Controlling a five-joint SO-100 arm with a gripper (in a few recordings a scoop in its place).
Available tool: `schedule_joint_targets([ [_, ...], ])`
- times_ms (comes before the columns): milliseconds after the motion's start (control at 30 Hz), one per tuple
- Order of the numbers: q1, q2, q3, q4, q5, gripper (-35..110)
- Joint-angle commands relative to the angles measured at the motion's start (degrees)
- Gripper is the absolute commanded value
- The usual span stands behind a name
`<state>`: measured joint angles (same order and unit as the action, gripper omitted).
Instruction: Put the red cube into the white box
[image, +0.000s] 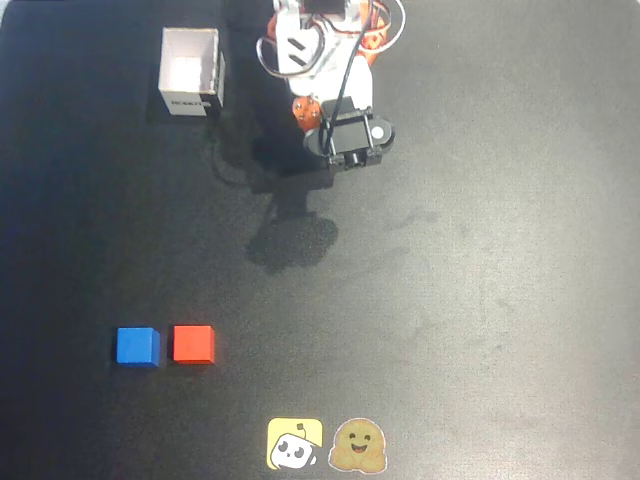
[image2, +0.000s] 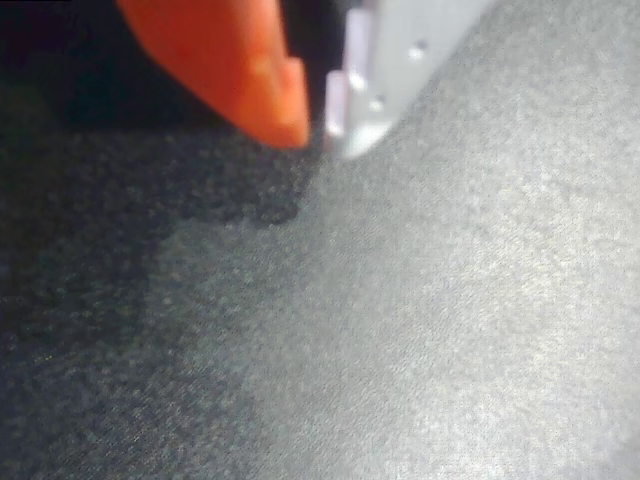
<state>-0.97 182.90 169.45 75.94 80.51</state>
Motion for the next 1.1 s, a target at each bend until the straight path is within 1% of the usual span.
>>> schedule_joint_targets([
  [0,0.4,0.3,-0.2,0.0,0.0,0],
  [167,0.4,0.3,-0.2,0.0,0.0,0],
  [300,1.0,0.3,-0.2,0.2,2.0,0],
  [733,1.8,-1.1,-3.0,-9.1,2.8,0],
  [800,2.2,-7.6,-6.5,-11.9,2.6,0],
  [867,2.7,-20.0,-14.1,-14.0,1.6,0],
  [933,3.8,-31.5,-23.7,-13.1,-0.1,0],
  [1067,5.1,-39.8,-32.9,-13.4,0.0,0],
])
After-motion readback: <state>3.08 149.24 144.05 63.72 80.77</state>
